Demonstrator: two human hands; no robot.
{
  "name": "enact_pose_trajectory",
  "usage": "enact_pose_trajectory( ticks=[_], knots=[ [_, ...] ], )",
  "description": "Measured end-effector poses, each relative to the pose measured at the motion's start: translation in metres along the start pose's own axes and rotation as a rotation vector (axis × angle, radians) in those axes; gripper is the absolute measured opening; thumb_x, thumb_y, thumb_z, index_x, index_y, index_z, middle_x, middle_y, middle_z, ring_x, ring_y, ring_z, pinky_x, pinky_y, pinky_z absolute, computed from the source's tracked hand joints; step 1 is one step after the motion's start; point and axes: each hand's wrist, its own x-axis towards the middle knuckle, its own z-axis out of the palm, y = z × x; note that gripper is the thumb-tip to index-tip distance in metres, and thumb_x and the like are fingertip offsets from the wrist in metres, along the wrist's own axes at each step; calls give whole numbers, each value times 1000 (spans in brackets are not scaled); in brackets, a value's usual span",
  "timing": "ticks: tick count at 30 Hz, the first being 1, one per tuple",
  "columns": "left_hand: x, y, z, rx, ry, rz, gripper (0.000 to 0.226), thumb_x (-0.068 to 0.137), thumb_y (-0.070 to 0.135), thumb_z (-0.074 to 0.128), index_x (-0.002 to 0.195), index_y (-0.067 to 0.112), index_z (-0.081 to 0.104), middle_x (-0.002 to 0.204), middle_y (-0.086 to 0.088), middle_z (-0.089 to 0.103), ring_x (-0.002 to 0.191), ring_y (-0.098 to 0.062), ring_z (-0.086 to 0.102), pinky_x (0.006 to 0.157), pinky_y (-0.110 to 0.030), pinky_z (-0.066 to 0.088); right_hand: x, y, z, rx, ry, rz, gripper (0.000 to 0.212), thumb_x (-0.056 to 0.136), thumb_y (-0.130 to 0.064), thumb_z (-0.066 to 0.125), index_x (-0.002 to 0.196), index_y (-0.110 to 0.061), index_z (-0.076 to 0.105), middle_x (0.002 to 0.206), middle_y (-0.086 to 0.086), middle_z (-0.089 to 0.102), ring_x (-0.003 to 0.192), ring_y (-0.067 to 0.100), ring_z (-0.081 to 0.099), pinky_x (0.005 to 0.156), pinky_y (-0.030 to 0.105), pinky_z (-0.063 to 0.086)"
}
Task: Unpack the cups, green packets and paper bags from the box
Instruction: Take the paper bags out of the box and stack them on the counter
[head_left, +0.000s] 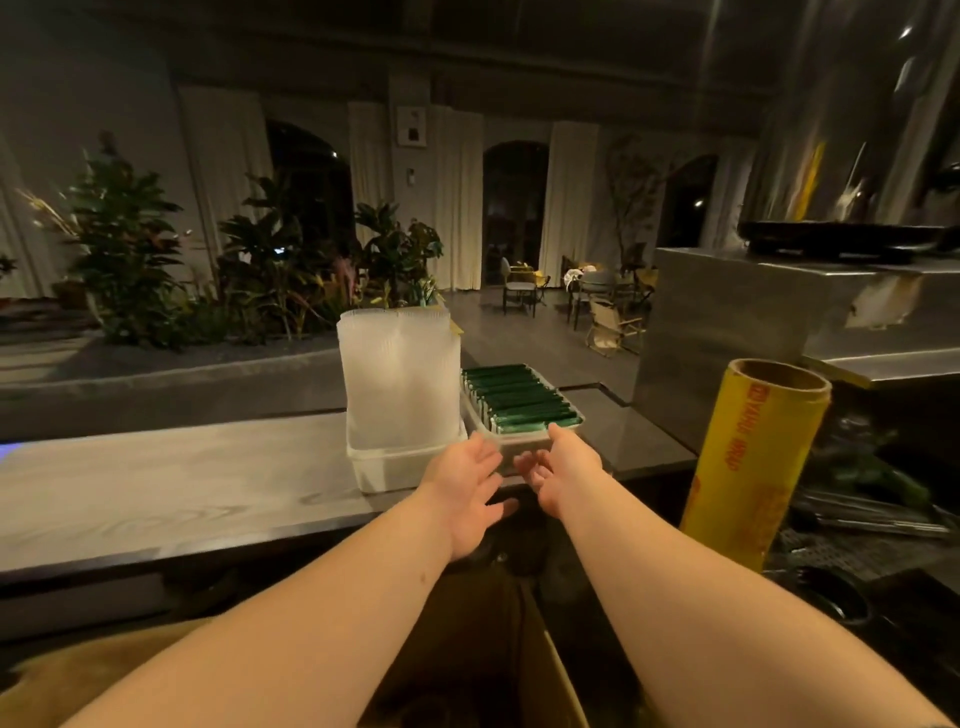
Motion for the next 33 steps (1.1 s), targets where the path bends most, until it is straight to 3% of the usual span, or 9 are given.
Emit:
enact_pose_trajectory(
  ticks=[7, 14, 17, 19, 21, 22, 25, 29, 33],
  knots=[
    [-119, 15, -57, 294, 102, 132, 39, 110, 35, 34, 127, 14, 63, 121, -8, 73, 113, -26, 69, 100, -47, 53, -102, 71, -18, -321, -86, -80, 12, 101, -19, 60, 100, -8, 64, 78, 5, 57, 64, 15, 52, 63, 30, 50],
    [-236, -53, -173, 724, 451, 158, 20, 107, 26, 49, 107, 22, 69, 100, -4, 75, 91, -19, 72, 81, -34, 60, -180, 222, -36, -935, -464, -298, 7, 99, -24, 65, 103, -19, 66, 92, 2, 67, 84, 15, 65, 76, 32, 58],
    [-254, -97, -210, 836, 576, 77, 9, 102, 27, 59, 100, 32, 67, 94, 5, 71, 86, -15, 69, 78, -32, 61, -166, 280, -43, -1508, -533, -498, 39, 93, -26, 73, 130, -27, 59, 128, -4, 64, 114, 14, 63, 94, 28, 56],
    [-262, -120, -224, 903, 663, 82, 11, 100, 27, 62, 94, 36, 65, 88, 9, 69, 80, -10, 67, 75, -31, 62, -151, 308, -56, -1854, -587, -510, 69, 91, -26, 76, 151, -28, 42, 156, -2, 44, 144, 23, 43, 114, 40, 44],
    [-267, -137, -232, 942, 723, 113, 14, 101, 26, 61, 91, 36, 63, 85, 10, 67, 79, -7, 65, 73, -28, 60, -134, 323, -68, -2138, -656, -418, 84, 88, -24, 78, 157, -29, 31, 163, 1, 34, 151, 28, 31, 120, 47, 35],
    [-268, -140, -236, 957, 738, 121, 15, 101, 25, 60, 91, 37, 61, 85, 9, 67, 79, -6, 64, 73, -28, 59, -128, 325, -70, -2220, -657, -368, 83, 87, -22, 79, 156, -28, 34, 159, 3, 41, 146, 30, 39, 117, 47, 40],
    [-262, -139, -251, 966, 760, 142, 17, 101, 23, 58, 93, 38, 58, 85, 9, 66, 78, -8, 64, 69, -27, 57, -121, 328, -69, -2312, -571, -454, 47, 91, -17, 73, 135, -23, 57, 124, 5, 65, 113, 26, 64, 98, 40, 56],
    [-254, -138, -261, 951, 808, 167, 17, 101, 20, 58, 102, 37, 57, 90, 13, 64, 83, -7, 63, 75, -29, 61, -128, 330, -71, -2313, -564, -631, 24, 95, -19, 69, 119, -22, 67, 107, 1, 69, 99, 20, 68, 91, 36, 58],
    [-252, -142, -264, 948, 856, 200, 23, 100, 15, 57, 111, 35, 55, 97, 15, 59, 88, -6, 59, 78, -28, 58, -137, 302, -65, -1943, -374, -835, 11, 99, -24, 60, 108, -31, 63, 94, -9, 67, 84, 10, 65, 79, 26, 57]
  ],
)
